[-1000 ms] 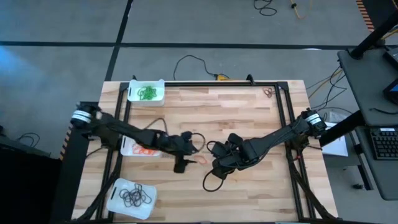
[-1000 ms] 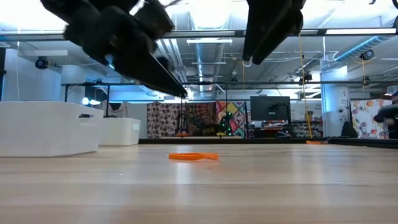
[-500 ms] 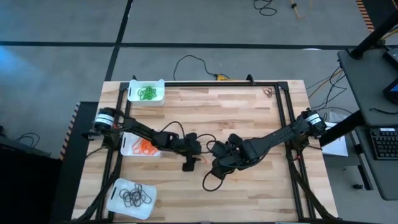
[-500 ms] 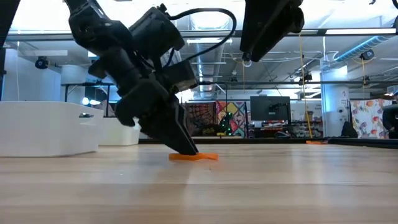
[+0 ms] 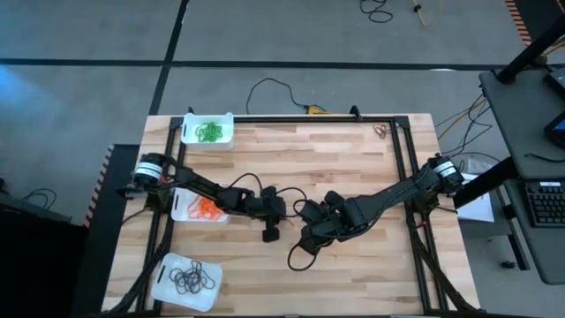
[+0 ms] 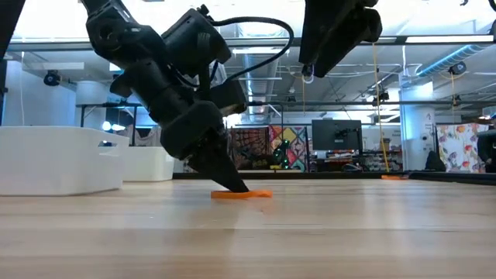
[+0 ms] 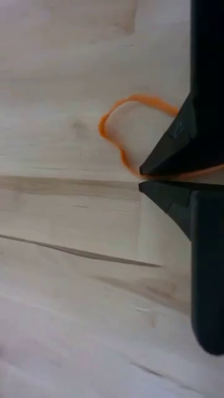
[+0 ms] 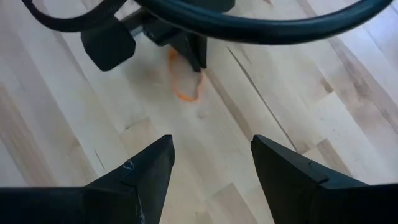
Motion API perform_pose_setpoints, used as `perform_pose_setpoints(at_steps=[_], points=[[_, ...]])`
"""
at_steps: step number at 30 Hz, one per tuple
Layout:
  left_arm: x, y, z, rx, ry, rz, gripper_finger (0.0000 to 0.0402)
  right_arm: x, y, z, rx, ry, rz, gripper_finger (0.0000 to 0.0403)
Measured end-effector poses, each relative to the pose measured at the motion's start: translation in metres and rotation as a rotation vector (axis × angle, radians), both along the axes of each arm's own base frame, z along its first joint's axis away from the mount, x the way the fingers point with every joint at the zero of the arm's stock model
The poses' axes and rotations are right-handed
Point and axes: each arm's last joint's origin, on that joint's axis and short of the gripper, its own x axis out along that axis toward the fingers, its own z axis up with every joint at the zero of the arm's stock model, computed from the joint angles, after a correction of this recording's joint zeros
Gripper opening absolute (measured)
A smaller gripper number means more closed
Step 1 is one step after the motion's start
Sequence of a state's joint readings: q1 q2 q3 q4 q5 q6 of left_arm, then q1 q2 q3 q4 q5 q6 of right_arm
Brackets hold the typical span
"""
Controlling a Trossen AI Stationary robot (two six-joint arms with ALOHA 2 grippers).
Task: Sort rubber bands into baskets
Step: Put the orange rubber band into the middle white bin
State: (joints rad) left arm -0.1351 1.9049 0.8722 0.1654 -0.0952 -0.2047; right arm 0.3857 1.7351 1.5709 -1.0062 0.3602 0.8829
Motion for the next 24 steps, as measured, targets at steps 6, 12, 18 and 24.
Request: perform_pose_setpoints(at_steps=[6,12,18,24], points=[[-0.019,0.003,0.022,0.031,0.096,0.008,0.0001,0.0,0.0,0.0,0.005,-0.003,-0.006,0.0215],[-0.059,0.011,0.084,0.124,0.154,0.04,0.0,0.002,0.001,0.001,0.014,-0.025,-0.006,0.0215],[-0.13,0.02,0.158,0.087,0.2,0.1,0.0,0.005,0.002,0.002,0.026,-0.054,-0.006,0.0215],[-0.193,0.03,0.177,0.037,0.301,0.247,0.0,0.007,0.003,0.003,0.036,-0.082,-0.004,0.0215]])
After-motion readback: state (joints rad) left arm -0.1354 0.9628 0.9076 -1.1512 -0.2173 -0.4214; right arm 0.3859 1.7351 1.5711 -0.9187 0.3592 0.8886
